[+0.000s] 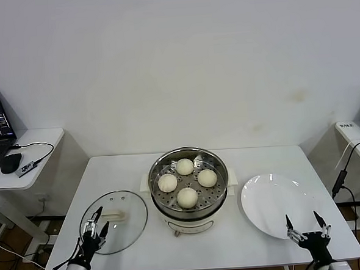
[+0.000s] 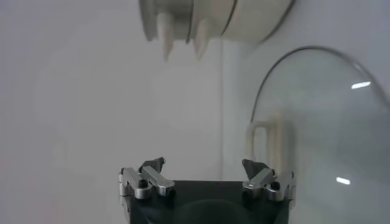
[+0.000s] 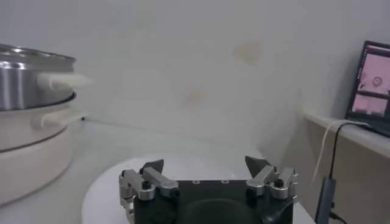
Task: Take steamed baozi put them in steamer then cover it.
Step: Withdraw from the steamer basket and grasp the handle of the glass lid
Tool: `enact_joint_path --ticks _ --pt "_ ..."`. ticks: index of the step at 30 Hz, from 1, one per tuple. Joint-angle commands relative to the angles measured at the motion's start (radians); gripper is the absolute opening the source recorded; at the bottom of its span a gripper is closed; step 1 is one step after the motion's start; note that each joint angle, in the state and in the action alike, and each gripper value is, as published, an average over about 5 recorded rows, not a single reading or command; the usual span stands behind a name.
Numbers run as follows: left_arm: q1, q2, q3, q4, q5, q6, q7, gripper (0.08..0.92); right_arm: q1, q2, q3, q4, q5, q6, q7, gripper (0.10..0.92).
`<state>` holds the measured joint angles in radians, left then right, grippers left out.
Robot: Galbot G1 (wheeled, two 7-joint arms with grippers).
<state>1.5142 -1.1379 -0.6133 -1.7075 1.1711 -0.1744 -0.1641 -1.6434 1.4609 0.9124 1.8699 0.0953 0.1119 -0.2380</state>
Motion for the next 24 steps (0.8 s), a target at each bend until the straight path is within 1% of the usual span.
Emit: enact_joint_path --ticks 1,14,19,24 --pt "-0.089 0.002 0.054 0.069 0.041 -0.003 0.015 0.823 -0.025 0.022 0.014 0.001 -0.019 0.009 -0.005 0.823" --pt "-0.234 0.017 0.082 0.184 0.032 0.008 0.024 0.823 -0.035 0.029 -0.01 -0.004 -0.043 0.02 -0.006 0.823" --pt "-0.256 0.017 0.095 0.207 0.032 0.013 0.032 0.823 -0.036 0.028 -0.009 -0.003 -0.042 0.019 -0.007 0.823" --pt "-0.248 0.017 0.099 0.209 0.031 0.016 0.035 0.823 -0.036 0.029 -0.01 -0.006 -0.043 0.02 -0.008 0.823"
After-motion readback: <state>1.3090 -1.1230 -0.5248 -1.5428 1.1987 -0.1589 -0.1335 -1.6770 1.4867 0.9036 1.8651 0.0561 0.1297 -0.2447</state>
